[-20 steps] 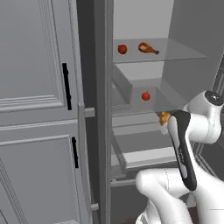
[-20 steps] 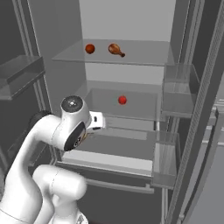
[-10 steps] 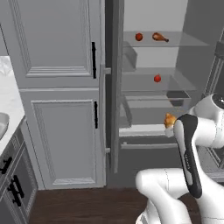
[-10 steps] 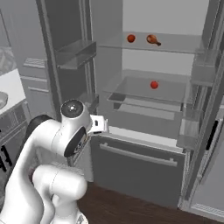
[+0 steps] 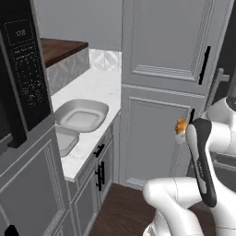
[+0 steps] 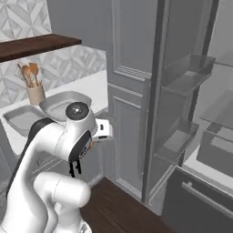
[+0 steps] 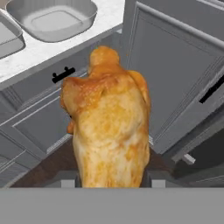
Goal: Place one tomato and one chicken drumstick in each tupperware on the nearby counter, to pack two identical lunches.
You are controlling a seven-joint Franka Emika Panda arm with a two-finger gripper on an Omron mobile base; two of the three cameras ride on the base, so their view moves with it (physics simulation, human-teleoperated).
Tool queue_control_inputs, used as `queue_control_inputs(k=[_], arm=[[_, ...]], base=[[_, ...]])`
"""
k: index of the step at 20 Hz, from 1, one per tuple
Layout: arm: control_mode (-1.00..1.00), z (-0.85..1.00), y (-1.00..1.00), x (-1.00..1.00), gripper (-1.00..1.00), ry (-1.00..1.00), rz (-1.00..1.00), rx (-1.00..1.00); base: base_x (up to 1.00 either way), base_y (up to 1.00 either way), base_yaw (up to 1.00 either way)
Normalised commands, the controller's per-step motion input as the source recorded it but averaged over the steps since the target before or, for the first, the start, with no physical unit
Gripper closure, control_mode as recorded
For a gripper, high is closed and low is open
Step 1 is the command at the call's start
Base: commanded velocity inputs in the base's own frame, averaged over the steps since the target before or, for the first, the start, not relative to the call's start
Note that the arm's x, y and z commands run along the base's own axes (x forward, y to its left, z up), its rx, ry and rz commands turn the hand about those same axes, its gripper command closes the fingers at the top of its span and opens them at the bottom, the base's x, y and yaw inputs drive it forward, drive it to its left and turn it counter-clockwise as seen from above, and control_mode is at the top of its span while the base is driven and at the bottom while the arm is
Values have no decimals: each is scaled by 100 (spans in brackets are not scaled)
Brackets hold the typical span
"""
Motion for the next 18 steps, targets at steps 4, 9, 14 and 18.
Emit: queue_control_inputs(k=[4,9,14,18], arm=[[100,0,0,0,100,0,0,0],[100,0,0,0,100,0,0,0],[100,0,0,0,100,0,0,0],[100,0,0,0,100,0,0,0]], base=[[100,34,41],[100,13,40],[100,0,49],[100,0,55]])
